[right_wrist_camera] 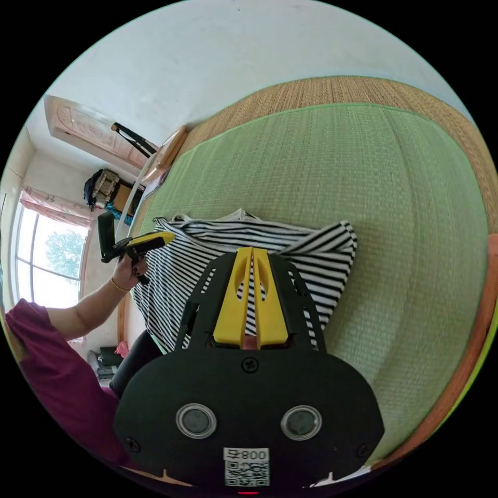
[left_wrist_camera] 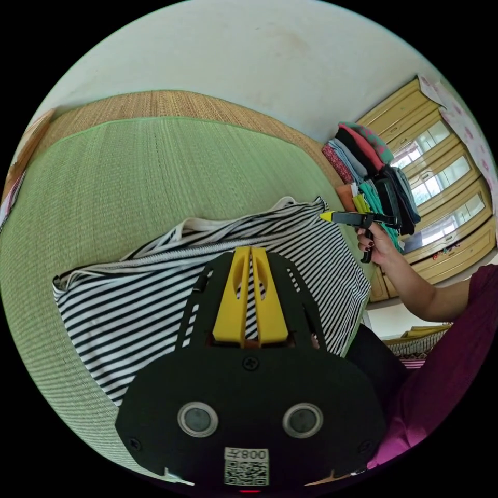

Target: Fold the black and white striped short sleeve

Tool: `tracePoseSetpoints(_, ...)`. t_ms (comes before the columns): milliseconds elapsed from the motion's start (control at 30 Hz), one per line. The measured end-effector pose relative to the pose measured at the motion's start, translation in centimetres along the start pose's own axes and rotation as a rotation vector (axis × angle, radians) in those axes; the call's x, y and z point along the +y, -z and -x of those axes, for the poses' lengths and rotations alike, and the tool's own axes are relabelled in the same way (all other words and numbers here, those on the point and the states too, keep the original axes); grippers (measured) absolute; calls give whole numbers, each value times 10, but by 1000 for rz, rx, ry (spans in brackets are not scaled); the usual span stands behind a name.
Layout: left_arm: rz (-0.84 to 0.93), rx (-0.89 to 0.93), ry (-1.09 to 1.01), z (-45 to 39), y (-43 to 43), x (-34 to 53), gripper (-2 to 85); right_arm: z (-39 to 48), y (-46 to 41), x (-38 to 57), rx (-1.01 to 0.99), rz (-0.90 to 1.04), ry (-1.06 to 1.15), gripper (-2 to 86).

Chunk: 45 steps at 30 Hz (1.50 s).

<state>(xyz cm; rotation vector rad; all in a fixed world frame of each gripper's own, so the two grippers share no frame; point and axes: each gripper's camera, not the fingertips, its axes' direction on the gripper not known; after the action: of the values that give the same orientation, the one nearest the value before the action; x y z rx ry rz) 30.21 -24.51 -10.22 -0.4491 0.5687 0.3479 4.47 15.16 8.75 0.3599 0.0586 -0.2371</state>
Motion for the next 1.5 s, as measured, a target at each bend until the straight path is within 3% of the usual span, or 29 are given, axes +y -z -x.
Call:
tracePoseSetpoints(333,5,92,119,26,-28,-3,29,-33,1,-6,-94,-39,-105,0)
tracePoseSetpoints(967,-158,174,209,59,-45,0,2,-73,19,-16,-238,-140,-146,0)
tracePoseSetpoints(1333,1,172,131,42,-97,16,5,-65,11,-8,-99,-34,-111,1)
tracePoseSetpoints(1500,-10,178,141,52,-109,10,2,-61,-3,-32,-46,5,-72,0)
